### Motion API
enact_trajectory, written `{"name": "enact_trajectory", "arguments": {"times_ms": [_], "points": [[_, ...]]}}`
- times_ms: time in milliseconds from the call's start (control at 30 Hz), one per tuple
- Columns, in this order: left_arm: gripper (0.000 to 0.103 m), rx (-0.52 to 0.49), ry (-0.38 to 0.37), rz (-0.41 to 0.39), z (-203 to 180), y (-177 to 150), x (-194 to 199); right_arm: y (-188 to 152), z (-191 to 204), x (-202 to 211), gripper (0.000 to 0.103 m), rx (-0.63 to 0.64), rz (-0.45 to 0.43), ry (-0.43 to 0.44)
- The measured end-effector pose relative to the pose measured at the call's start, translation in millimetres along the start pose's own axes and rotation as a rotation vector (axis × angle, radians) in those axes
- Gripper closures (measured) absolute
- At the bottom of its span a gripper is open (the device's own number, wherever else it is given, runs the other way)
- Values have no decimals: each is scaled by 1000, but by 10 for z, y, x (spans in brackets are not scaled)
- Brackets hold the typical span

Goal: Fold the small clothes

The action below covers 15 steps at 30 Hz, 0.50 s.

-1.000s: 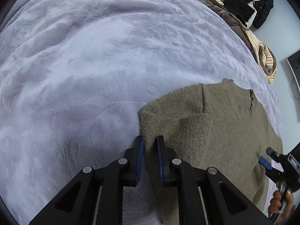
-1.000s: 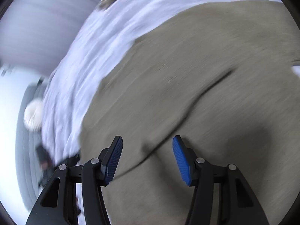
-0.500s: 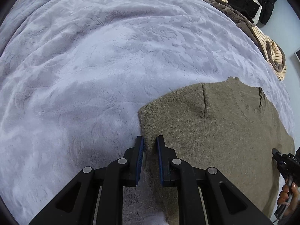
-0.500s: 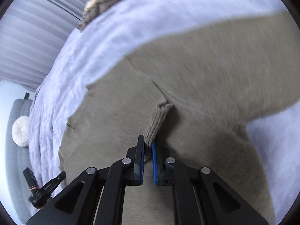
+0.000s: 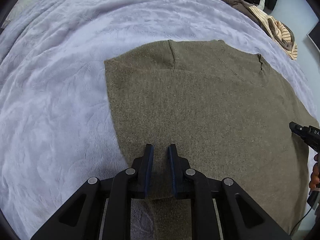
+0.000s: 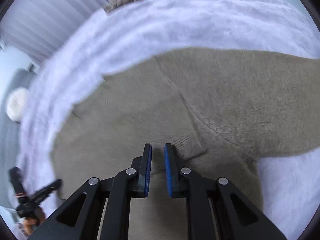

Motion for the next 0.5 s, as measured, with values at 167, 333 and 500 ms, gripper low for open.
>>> {"name": "enact_trajectory", "arguments": {"times_ms": [167,333,500], "points": [[86,-60,70,32,-60,-41,92,-154,-304,202,89,-86,-4,-4],[85,-44,60,82,-194,-59,192,-330,-566,489,87,-211,-5,66],[85,-75,53,110,-602,-219,232,-499,-629,604,72,-274,2,120]]}}
Point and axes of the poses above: each gripper's, at about its wrist camera, not at the fingertips, and x roughly against the way its jaws point, z to its left, y to its top, the point moved 8 cm from there along -x, roughly the way its jaws point, and after that the axes turned 5 degrees about x, right-handed, at the moved point
